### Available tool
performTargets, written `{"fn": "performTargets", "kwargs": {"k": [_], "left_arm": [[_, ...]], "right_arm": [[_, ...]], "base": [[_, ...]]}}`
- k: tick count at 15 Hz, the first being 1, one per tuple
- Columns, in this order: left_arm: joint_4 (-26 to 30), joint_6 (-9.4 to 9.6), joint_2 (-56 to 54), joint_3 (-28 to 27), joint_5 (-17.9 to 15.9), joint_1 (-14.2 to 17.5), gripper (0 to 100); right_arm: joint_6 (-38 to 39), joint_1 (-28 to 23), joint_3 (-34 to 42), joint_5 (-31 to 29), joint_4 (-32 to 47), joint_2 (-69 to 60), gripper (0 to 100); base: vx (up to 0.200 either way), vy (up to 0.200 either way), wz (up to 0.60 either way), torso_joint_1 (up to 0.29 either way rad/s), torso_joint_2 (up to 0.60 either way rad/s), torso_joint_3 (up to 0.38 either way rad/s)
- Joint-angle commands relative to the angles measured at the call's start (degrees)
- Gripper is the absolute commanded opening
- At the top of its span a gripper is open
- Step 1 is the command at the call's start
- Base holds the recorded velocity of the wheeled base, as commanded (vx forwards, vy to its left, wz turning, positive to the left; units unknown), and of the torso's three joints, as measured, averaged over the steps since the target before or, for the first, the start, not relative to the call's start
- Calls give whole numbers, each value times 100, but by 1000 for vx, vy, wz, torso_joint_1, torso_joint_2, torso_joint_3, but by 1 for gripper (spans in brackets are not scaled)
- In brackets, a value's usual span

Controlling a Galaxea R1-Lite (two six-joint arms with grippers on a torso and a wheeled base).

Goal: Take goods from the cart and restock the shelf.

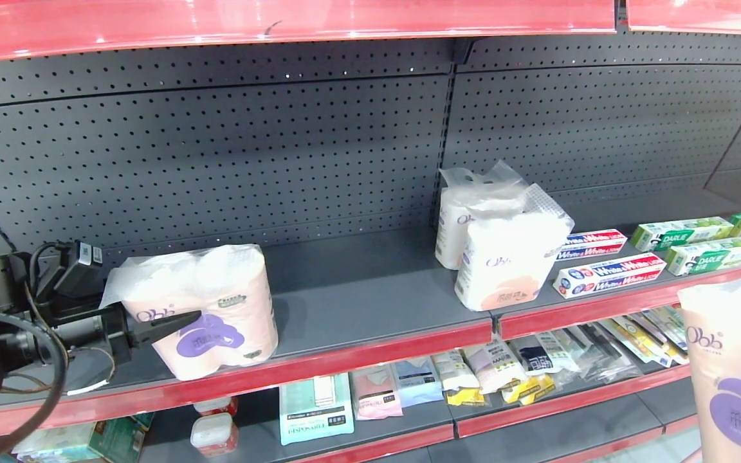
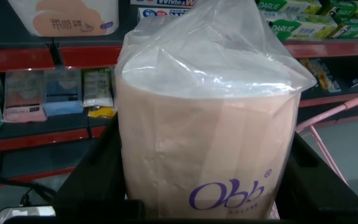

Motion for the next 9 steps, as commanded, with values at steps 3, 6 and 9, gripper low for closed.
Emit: {"fn": "performTargets", "kwargs": {"k": [3,6,9], "left_arm": [[17,-1,35,89,5,126,0],[8,-10,97,27,-22,109,0],[8,-1,220,-105,40,-50,0]], "right_arm": [[-10,0,-11,0,-4,-21,0],[-10,0,-11,0,-4,-29,0],[-1,0,-11,0,-4,-29,0]], "base": [[0,0,0,0,0,0],[0,0,0,0,0,0],[0,0,0,0,0,0]]}}
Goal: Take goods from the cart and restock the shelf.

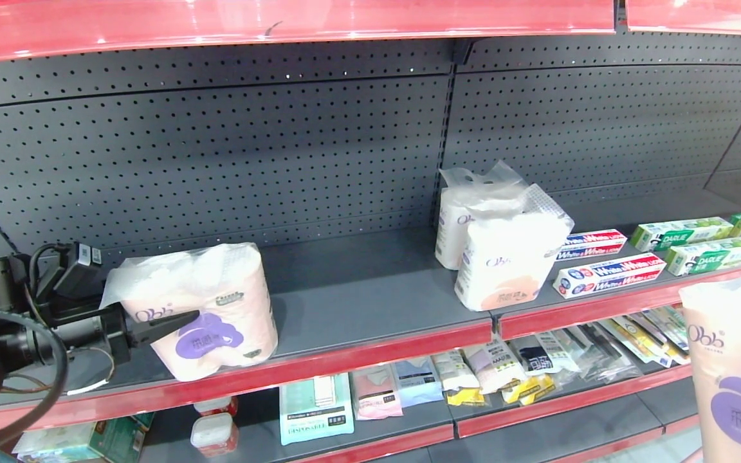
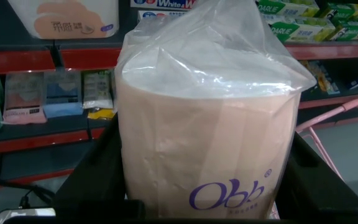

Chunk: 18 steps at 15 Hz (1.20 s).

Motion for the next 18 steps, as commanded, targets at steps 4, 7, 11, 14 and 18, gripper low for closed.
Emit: {"fn": "performTargets", "kwargs": {"k": [4,7,11,14,18], "left_arm": [[-3,-6,297,-355,185,-203,0],[-3,-6,315,-390,220,-203,0],[-3,-23,333,-425,317,-195,0],[6,-164,420,-724,335,-212,0],[6,-340,385,-838,335,-239,0]], "right_arm": [[4,0,59,-1,-4,-39,0],[4,0,59,-1,-4,-30,0],[4,0,68,-1,-4,-21,0],[4,0,77,-1,4,-21,0],[4,0,77,-89,4,-21,0]], "base": [[0,0,0,0,0,0],[0,0,0,0,0,0],[0,0,0,0,0,0],[0,0,0,0,0,0],[0,0,0,0,0,0]]}}
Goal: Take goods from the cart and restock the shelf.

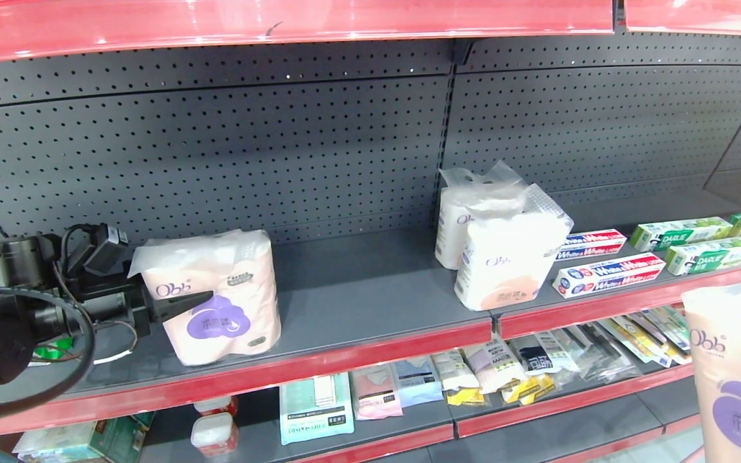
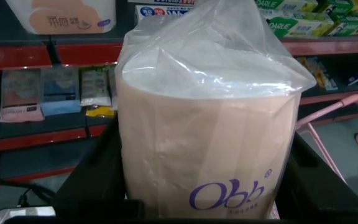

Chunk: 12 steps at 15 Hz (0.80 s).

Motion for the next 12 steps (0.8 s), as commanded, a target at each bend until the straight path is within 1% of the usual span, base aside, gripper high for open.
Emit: {"fn": "performTargets", "kwargs": {"k": [1,3,6,9,12], "left_arm": [[-5,-47,1,-123,-13,-2,0],[-5,-73,10,-115,-13,-2,0],[-5,-38,72,52,-101,-2,0],[-13,-30,151,35,-268,7,0],[-22,-21,239,17,-285,33,0]], "right_arm": [[-1,0,1,5,3,17,0],[-10,0,1,-4,3,17,0],[-1,0,-8,-4,-6,43,0],[-10,0,-8,-4,-6,69,0],[-10,0,-8,-4,-6,113,0]], "base": [[0,0,0,0,0,0],[0,0,0,0,0,0],[0,0,0,0,0,0],[0,0,0,0,0,0],[0,0,0,0,0,0]]}}
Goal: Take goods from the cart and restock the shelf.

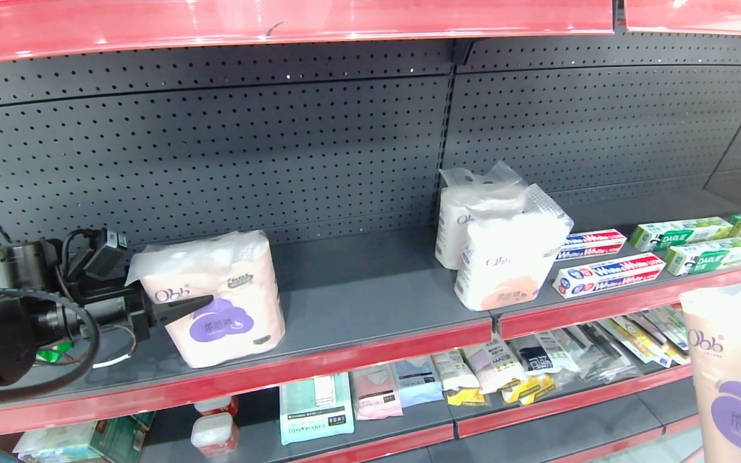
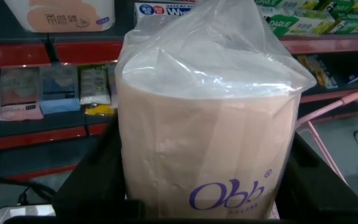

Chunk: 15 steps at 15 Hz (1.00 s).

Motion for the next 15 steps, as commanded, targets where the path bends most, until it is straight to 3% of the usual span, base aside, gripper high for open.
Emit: {"fn": "performTargets", "kwargs": {"k": [1,8,15], "left_arm": [[2,1,89,-48,-1,11,0],[-130,-16,336,-347,-142,-6,0],[-103,-8,160,-215,-239,11,0]], "right_arm": [[5,0,3,2,0,69,0],[5,0,-14,2,-17,245,0],[-4,0,-67,2,-334,491,0]], "base": [[0,0,0,0,0,0],[0,0,0,0,0,0],[0,0,0,0,0,0]]}}
